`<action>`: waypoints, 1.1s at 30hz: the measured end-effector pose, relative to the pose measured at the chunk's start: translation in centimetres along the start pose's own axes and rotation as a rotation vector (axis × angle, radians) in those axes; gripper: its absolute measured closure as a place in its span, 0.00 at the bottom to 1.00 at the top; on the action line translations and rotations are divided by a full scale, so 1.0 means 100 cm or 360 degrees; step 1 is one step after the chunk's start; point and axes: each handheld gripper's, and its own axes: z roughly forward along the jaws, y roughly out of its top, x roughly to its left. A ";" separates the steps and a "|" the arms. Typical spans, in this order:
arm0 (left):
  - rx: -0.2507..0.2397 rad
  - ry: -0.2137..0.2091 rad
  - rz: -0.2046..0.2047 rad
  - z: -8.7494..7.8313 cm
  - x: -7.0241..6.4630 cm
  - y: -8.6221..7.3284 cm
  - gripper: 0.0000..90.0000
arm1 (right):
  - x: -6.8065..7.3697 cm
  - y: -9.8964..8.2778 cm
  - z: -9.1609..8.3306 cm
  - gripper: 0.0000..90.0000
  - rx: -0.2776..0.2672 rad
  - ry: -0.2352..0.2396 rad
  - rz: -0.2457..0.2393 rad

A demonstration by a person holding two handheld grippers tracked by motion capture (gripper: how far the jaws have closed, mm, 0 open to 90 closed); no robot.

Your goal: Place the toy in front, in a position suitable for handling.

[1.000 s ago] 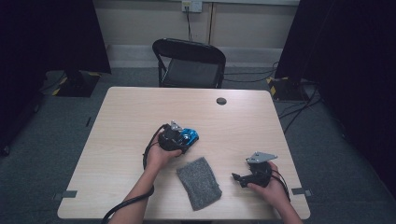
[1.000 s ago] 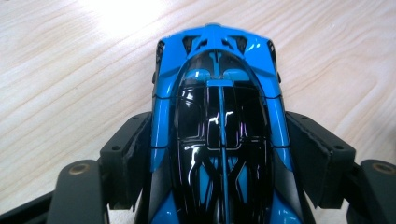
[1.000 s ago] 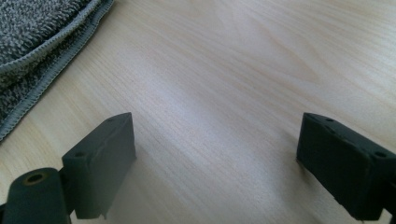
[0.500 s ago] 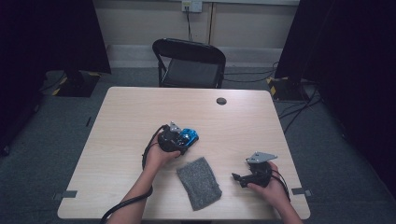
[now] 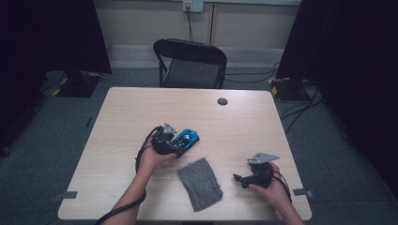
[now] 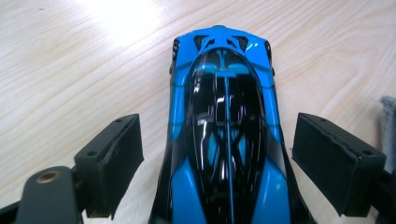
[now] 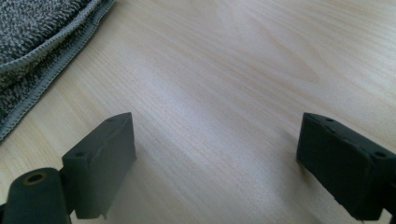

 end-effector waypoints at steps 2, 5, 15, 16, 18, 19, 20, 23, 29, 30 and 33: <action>-0.0026 -0.0007 -0.0015 -0.003 -0.001 -0.006 0.18 | 0.000 0.000 0.000 0.12 0.0001 0.0000 0.0001; -0.0041 -0.0033 -0.0018 -0.004 -0.004 -0.015 0.18 | 0.000 0.000 0.000 0.12 0.0000 0.0000 0.0001; -0.0041 0.0006 0.0020 0.004 -0.004 -0.034 0.18 | 0.000 0.000 0.000 0.12 -0.0001 -0.0001 0.0002; -0.0046 0.0002 0.0015 0.004 -0.003 -0.034 0.18 | 0.000 0.000 0.000 0.12 -0.0001 -0.0001 0.0001; -0.0060 0.0003 0.0007 0.003 -0.002 -0.035 0.19 | 0.000 -0.001 -0.001 0.12 0.0000 -0.0002 0.0002; -0.0066 -0.0015 0.0009 0.003 -0.002 -0.035 0.22 | 0.000 -0.001 -0.001 0.12 0.0000 -0.0002 0.0003; -0.0076 -0.0027 0.0027 0.003 -0.003 -0.035 0.25 | 0.000 -0.001 -0.001 0.12 0.0001 -0.0002 0.0003; -0.0079 -0.0027 0.0031 0.003 -0.003 -0.035 0.27 | 0.000 -0.001 -0.001 0.12 0.0002 -0.0008 0.0004; -0.0079 -0.0022 0.0032 0.003 -0.004 -0.036 0.27 | 0.001 -0.001 -0.002 0.12 0.0003 -0.0004 0.0007; -0.0078 -0.0028 0.0025 0.003 -0.003 -0.036 0.27 | 0.001 -0.002 -0.002 0.12 0.0001 -0.0004 0.0005; -0.0078 -0.0028 0.0017 0.003 -0.003 -0.036 0.27 | 0.001 -0.002 -0.002 0.12 -0.0002 -0.0007 0.0007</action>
